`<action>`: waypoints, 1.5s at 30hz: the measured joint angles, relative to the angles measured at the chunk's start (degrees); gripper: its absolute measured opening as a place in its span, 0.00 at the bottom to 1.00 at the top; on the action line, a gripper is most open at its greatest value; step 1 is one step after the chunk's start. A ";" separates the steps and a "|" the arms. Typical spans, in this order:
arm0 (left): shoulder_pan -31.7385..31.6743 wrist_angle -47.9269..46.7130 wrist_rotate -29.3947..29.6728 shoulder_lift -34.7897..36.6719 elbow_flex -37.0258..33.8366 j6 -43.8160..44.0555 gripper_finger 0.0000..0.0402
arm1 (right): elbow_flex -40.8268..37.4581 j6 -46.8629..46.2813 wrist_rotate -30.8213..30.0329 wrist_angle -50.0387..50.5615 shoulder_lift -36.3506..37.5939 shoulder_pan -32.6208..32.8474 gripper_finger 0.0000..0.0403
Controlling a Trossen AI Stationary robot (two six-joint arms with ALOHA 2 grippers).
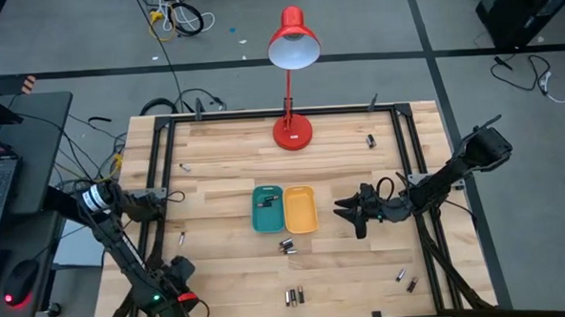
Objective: Sort batteries
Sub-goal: Put the black battery into the blue bin
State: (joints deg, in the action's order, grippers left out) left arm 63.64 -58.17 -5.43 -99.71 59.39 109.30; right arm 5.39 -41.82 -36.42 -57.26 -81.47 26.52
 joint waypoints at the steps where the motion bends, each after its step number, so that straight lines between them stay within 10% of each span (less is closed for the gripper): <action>1: -0.21 0.10 -1.33 0.03 -0.53 0.95 0.48 | 0.00 0.00 0.00 0.00 0.00 0.00 0.40; 18: -2.54 2.90 -7.26 0.15 -3.50 -3.85 0.79 | 0.00 0.90 0.00 -0.04 0.00 0.00 0.41; 45: -4.27 10.41 -4.01 0.09 -5.26 -7.95 0.57 | 0.00 0.87 0.00 -0.06 0.00 0.00 0.42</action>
State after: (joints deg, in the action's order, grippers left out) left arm 59.36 -47.76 -9.44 -99.63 54.13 101.34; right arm 5.39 -40.95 -36.42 -57.32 -81.47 26.52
